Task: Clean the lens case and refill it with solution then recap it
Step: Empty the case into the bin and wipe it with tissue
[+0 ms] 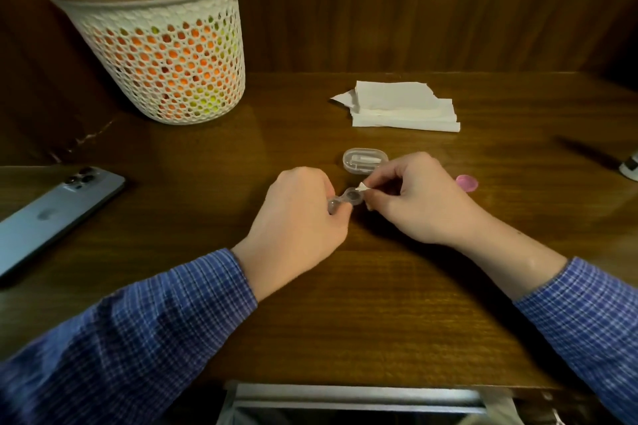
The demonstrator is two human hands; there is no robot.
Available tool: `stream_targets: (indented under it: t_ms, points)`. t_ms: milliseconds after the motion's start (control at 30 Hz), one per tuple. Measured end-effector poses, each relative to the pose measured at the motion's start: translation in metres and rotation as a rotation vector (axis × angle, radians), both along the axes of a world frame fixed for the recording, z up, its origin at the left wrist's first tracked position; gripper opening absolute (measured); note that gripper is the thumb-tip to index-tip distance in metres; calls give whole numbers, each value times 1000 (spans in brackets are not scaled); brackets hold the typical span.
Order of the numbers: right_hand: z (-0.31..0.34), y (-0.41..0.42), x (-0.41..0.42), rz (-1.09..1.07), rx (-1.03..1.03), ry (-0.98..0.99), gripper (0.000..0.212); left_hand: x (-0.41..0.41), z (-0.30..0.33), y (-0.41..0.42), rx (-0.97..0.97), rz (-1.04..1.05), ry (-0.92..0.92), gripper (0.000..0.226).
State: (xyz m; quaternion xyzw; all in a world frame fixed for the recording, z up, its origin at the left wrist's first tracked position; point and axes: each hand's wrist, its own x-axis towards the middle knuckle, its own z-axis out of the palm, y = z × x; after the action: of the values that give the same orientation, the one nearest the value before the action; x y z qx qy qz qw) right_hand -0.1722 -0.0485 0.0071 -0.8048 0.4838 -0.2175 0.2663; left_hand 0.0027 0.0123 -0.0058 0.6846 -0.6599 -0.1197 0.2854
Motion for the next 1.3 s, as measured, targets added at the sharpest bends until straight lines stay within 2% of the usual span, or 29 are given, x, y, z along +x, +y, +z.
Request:
stream_targets:
  t_ms: [100,233,367,467,600,700,867,967,1133,1300]
  points:
    - [0,3,5,-31,37,-47,15,-12,-1,7,-29,-5,-17,32]
    - [4,4,5,2,62,-53,15,-20,1,11,-99,-87,-170,49]
    - [4,1,0,78,72,-49,14,6,11,13,80,-158,-77,41]
    - [4,-1,-3,127,78,-37,14,16,15,4,141,-201,-92,54]
    - [5,-4,-5,236,97,-8,16,14,16,-6,141,-286,8,26]
    - [8,-7,-10,281,98,30,15,18,14,-9,152,-323,82,15]
    - [14,-9,-16,374,69,73,19,17,10,-7,122,-312,109,12]
    - [14,-8,-16,357,39,78,19,13,5,0,112,-229,83,9]
    - [8,-2,-22,297,91,8,12,8,-2,8,-6,-115,-45,27]
    - [4,0,-20,263,84,-29,10,8,1,4,2,-140,-68,11]
